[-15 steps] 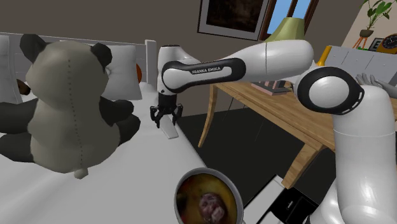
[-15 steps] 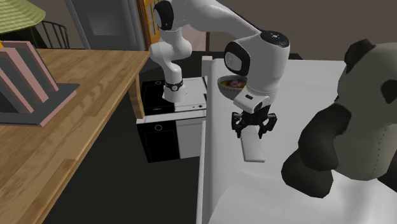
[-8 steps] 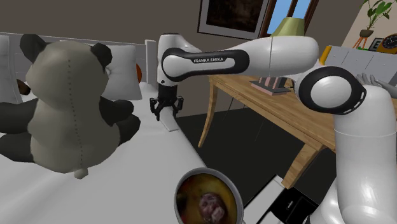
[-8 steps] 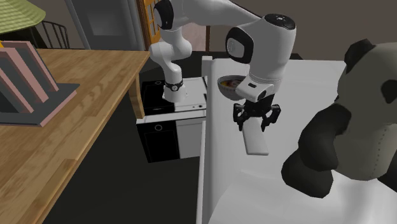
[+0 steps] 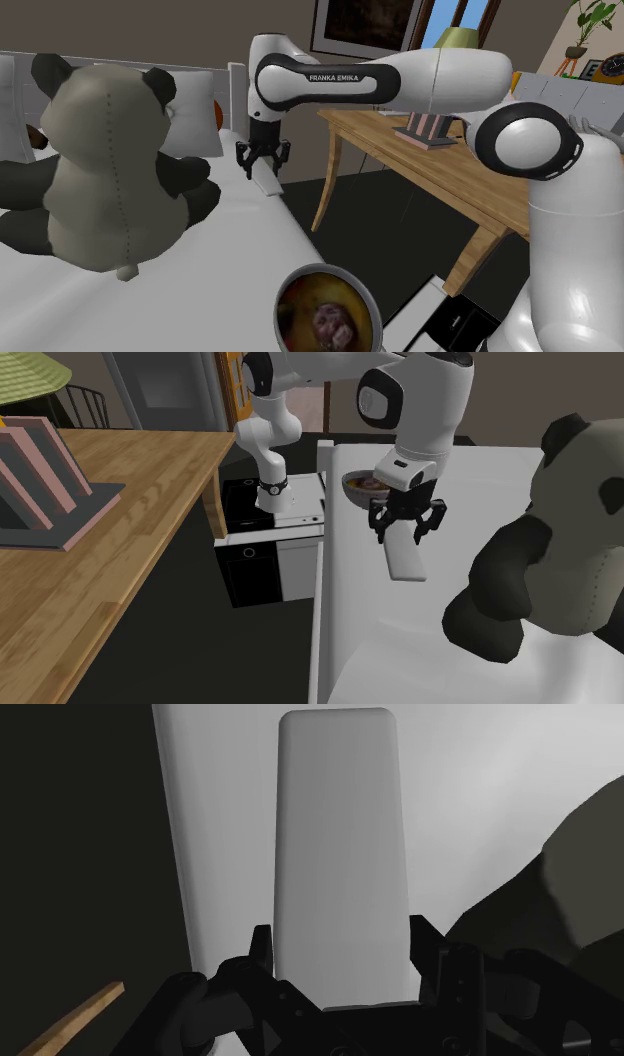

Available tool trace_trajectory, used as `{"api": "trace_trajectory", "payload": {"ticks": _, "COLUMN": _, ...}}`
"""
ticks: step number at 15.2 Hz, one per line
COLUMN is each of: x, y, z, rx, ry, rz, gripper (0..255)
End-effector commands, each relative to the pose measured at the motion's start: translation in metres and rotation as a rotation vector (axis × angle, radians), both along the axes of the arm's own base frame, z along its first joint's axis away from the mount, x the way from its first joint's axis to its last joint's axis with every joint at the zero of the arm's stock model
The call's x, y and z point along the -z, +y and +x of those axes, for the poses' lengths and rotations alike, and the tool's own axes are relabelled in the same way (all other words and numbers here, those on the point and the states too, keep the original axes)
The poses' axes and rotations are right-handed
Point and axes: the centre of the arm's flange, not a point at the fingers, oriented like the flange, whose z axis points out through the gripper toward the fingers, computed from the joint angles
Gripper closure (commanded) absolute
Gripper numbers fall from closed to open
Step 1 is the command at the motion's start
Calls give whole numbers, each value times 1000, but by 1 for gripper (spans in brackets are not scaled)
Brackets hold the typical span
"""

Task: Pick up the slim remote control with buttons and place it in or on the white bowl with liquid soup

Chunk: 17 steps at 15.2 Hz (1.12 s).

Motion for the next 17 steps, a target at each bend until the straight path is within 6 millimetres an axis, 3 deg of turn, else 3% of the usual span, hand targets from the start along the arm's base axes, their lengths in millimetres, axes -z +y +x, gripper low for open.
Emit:
{"api": "trace_trajectory", "payload": {"ticks": 1, "x": -2, "y": 4, "z": -20, "rx": 0, "ry": 0, "rz": 0, "gripper": 255}}
{"api": "trace_trajectory", "payload": {"ticks": 17, "x": -4, "y": 49, "z": -226, "rx": 0, "ry": 0, "rz": 0, "gripper": 255}}
